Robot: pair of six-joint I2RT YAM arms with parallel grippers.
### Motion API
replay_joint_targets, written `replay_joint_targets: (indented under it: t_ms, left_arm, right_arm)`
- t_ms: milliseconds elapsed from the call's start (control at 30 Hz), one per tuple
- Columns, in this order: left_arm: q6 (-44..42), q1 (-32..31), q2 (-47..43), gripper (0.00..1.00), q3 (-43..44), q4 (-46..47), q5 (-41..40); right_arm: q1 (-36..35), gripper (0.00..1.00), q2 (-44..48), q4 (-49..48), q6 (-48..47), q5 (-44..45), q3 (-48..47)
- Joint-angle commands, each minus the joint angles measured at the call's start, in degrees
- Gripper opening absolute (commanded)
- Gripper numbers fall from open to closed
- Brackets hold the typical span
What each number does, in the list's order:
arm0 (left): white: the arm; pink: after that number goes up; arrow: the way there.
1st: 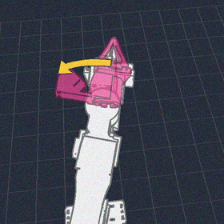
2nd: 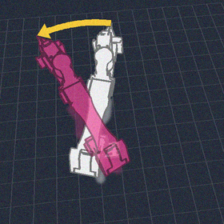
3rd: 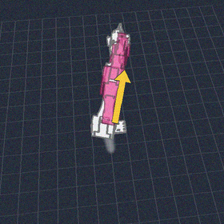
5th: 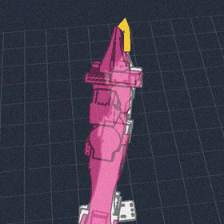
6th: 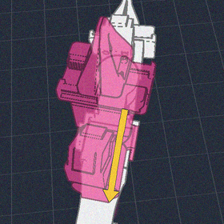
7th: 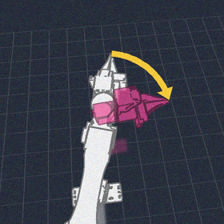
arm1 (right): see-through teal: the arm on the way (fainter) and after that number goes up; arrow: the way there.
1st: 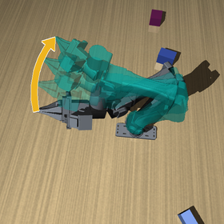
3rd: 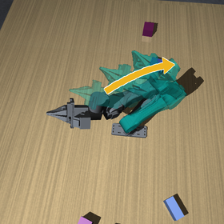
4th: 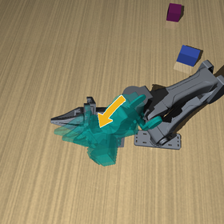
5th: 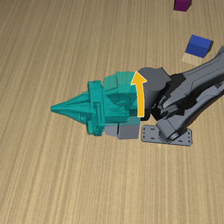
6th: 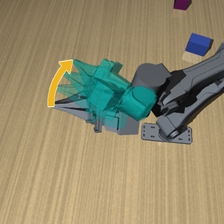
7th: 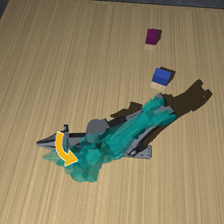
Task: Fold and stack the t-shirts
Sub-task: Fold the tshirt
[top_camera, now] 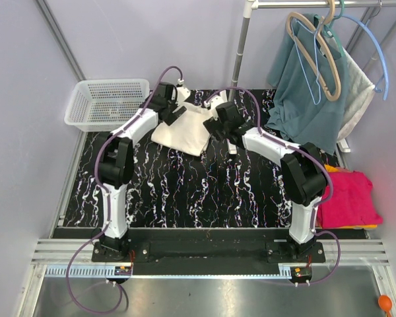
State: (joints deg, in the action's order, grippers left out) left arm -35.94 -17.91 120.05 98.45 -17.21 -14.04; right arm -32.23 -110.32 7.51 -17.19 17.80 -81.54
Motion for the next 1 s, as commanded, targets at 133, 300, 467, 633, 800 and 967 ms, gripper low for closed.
replay_joint_targets:
  t_ms: [133,300,467,633,800,967]
  left_arm:
    - [0.6,0.1,8.8,0.99,6.4,-3.6,4.6]
    - [0.0,0.1,10.6,0.99,6.5,-4.0,4.8]
    - [0.0,-0.1,9.3,0.99,1.9,-4.1,5.5]
    - [-0.6,-0.6,4.8,0.99,-5.5,-1.1,4.7]
    - [-1.7,-1.1,1.4,0.99,-12.2,0.9,3.3]
    - [-2.9,-1.2,-1.8,0.98,-18.1,3.1,3.0]
  right_arm:
    - [1.6,1.0,-0.8,6.6,15.3,-13.0,-6.2]
    - [5.0,1.0,-3.6,7.8,22.4,-21.6,-9.1]
    - [5.5,1.0,-5.9,8.0,23.6,-23.5,-12.1]
    - [5.6,1.0,-8.2,8.1,24.7,-26.1,-14.0]
    - [5.6,1.0,-10.2,8.0,25.9,-28.0,-14.8]
    - [5.7,1.0,-11.5,8.0,25.7,-28.7,-15.2]
